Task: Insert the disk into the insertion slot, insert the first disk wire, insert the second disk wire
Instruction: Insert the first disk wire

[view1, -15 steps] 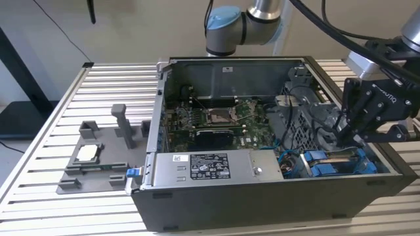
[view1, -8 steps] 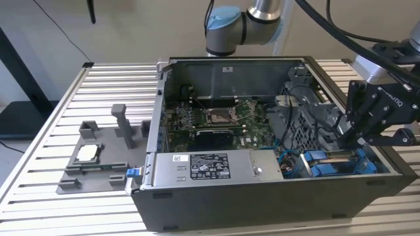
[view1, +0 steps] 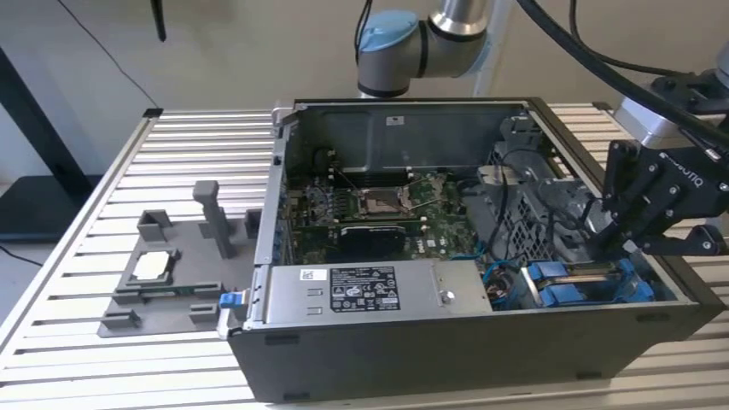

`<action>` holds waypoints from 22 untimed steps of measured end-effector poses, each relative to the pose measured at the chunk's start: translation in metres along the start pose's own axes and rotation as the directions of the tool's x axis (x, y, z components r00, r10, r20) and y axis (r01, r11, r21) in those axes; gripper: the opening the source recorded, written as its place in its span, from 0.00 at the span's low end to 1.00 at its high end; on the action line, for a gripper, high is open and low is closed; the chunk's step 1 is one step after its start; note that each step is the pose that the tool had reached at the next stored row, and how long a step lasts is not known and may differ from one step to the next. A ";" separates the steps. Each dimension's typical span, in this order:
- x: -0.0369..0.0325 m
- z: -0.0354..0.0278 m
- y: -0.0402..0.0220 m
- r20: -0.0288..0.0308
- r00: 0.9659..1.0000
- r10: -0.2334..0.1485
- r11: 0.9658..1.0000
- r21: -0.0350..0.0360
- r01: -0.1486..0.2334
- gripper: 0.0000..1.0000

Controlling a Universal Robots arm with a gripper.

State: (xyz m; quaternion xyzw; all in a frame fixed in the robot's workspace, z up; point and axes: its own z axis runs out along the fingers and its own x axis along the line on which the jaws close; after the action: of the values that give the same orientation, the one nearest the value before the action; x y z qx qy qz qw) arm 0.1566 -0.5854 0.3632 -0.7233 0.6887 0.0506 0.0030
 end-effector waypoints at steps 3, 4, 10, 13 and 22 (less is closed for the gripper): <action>0.0003 0.0024 -0.0009 0.003 1.000 0.000 1.000 0.000 0.000 0.19; 0.0004 0.0035 -0.0013 0.005 1.000 0.000 1.000 0.000 0.000 0.19; 0.0010 0.0092 -0.0045 0.007 1.000 0.000 1.000 0.002 0.000 0.19; 0.0012 0.0107 -0.0074 0.013 1.000 0.007 1.000 0.003 -0.007 0.19; 0.0013 0.0121 -0.0081 0.023 0.999 0.036 0.999 0.006 -0.036 0.19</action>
State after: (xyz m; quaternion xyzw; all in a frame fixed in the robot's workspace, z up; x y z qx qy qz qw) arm 0.1639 -0.5854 0.3505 -0.7100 0.7018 0.0565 0.0123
